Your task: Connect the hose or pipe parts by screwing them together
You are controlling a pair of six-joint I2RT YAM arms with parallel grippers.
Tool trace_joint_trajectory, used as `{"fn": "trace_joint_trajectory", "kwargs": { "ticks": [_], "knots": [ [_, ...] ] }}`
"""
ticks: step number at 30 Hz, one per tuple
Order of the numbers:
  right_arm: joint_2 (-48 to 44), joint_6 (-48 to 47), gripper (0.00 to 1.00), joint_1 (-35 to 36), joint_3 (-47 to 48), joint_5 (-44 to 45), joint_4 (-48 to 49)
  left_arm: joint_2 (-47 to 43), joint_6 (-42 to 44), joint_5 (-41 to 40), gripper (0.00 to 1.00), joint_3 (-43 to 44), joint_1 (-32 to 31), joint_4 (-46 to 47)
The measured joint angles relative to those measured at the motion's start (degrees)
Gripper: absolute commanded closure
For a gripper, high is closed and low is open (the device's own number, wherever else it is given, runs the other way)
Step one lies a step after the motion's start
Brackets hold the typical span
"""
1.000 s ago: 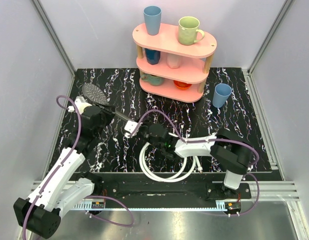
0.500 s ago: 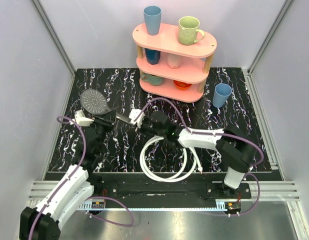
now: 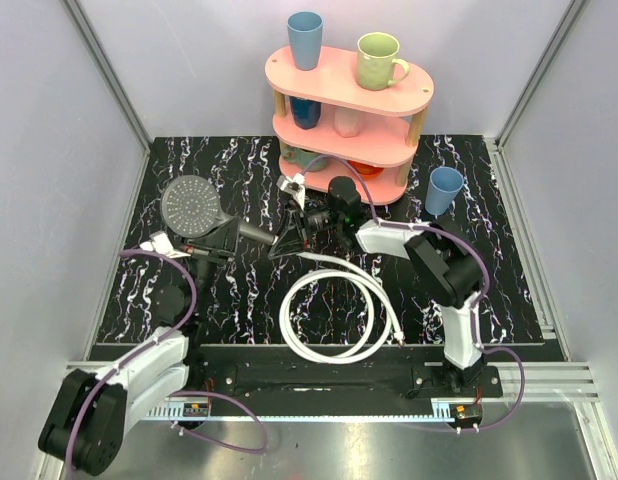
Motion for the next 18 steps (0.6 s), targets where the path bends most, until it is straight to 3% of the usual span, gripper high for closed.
{"fn": "trace_joint_trajectory", "kwargs": {
  "ticks": [2, 4, 5, 9, 13, 18],
  "knots": [
    [3.48, 10.45, 0.74, -0.81, 0.04, -2.99, 9.84, 2.58, 0.22, 0.79, 1.00, -0.09, 0.00, 2.45],
    [5.95, 18.32, 0.65, -1.33, 0.24, -4.92, 16.39, 4.00, 0.20, 1.07, 1.00, -0.09, -0.02, 2.78],
    [6.69, 20.98, 0.54, -1.46, 0.28, -5.51, 18.73, 4.22, 0.20, 1.05, 1.00, -0.09, -0.07, 2.73],
    [6.84, 26.75, 0.27, -3.08, 0.26, -5.03, 24.04, 3.13, 1.64, 1.49, 1.00, -0.04, -0.28, 0.13],
    [3.23, 23.34, 0.14, -6.84, -1.88, -1.62, 23.96, 0.48, 2.10, -2.01, 1.00, 1.49, -0.15, -11.98],
    [-9.29, 9.25, 0.03, -7.39, -10.86, 9.31, 14.12, -2.95, 0.31, -8.00, 1.00, 10.58, -0.13, -34.21]
  ]
}}
